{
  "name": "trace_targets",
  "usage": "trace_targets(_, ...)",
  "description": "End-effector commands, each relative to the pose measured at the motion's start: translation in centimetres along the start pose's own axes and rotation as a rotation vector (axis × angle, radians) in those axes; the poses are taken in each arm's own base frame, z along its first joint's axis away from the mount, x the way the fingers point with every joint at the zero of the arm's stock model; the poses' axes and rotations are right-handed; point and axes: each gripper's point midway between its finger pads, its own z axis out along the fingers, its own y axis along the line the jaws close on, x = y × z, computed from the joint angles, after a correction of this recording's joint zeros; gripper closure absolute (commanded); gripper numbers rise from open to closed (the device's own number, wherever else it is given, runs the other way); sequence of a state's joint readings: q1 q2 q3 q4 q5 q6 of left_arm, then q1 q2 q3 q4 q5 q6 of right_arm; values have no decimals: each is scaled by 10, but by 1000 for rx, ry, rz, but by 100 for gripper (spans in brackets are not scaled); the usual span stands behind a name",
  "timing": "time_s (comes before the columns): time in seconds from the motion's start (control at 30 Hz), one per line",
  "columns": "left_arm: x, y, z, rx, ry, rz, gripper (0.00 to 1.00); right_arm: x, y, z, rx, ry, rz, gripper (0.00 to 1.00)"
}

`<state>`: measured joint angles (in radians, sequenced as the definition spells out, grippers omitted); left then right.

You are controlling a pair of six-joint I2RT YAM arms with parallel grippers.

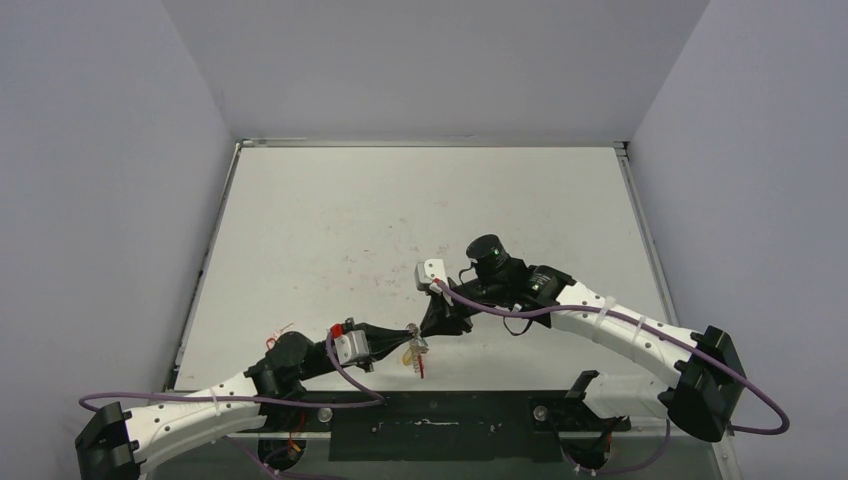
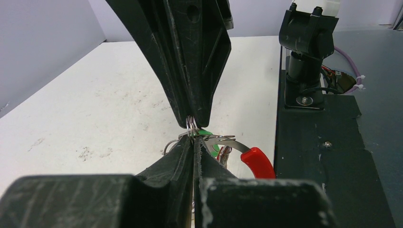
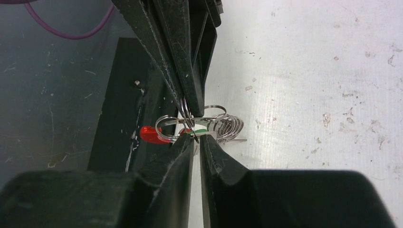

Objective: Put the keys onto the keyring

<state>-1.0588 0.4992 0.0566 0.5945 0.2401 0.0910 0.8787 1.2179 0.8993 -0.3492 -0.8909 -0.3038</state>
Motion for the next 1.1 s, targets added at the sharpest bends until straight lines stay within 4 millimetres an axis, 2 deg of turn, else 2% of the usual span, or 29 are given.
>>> trace_targets(0.0, -31, 3, 5, -3, -93, 22, 100, -13, 2, 1, -18, -37, -44, 91)
trace_targets(0.1, -32, 3, 5, -3, -95, 22, 100, -9, 1, 2, -15, -23, -44, 100)
trace_targets(0.57, -34, 2, 5, -1, -100, 25, 100, 14, -10, 9, 16, 50, 4, 100)
trace_targets(0.8, -32, 2, 4, -1, -96, 24, 100, 3, -11, 11, 11, 24, -2, 100)
trace_targets(0.83, -33, 2, 4, -1, -97, 24, 100, 0, -11, 10, 11, 14, -13, 98)
trace_targets(1.0, -32, 2, 4, -1, -97, 24, 100, -12, -5, 2, 26, -43, -75, 66)
trace_targets(1.07, -32, 2, 4, -1, -96, 24, 100, -18, -1, -1, 26, -73, -96, 59)
